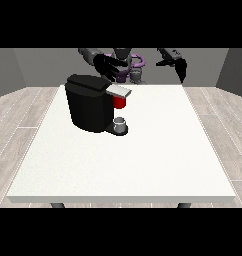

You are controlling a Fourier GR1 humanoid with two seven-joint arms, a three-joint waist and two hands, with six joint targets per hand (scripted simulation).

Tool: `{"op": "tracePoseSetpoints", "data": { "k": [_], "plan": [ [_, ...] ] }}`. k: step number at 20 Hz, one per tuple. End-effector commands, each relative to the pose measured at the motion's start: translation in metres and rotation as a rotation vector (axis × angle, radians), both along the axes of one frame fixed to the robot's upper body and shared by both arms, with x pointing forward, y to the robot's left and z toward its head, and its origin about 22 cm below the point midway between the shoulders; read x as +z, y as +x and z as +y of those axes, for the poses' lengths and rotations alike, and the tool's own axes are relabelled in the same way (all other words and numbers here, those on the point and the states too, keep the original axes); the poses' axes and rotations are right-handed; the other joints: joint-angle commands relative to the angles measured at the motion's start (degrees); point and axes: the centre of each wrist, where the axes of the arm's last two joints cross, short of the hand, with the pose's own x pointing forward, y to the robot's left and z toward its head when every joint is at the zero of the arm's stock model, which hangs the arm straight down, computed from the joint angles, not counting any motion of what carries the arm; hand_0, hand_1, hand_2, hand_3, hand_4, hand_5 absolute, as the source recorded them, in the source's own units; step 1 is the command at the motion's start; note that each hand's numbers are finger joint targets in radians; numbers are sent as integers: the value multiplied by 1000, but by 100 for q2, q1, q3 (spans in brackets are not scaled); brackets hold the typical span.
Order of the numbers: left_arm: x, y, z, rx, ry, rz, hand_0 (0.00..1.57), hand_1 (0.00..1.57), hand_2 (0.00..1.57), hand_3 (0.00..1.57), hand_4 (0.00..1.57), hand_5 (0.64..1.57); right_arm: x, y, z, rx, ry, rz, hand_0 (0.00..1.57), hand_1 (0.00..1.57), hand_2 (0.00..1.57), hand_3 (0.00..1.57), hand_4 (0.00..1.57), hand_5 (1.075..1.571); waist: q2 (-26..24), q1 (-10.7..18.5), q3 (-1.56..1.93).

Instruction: Insert the coffee pod into the coffee machine and close the lid

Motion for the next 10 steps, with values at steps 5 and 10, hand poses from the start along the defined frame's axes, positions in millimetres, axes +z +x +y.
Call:
{"op": "tracePoseSetpoints", "data": {
  "k": [5, 10],
  "plan": [
    [-9, -10, 13, -1, -9, 5, 0, 0, 0, 0, 0, 1571, -17, -14, 38, 124, 24, -78, 0, 0, 0, 0, 67, 1571, -246, -189, -21],
    [-31, -21, 18, 68, -18, -6, 0, 0, 0, 0, 185, 1571, -55, -46, 47, 209, 150, -57, 0, 0, 0, 0, 275, 1571, -571, -574, -21]
  ]
}}
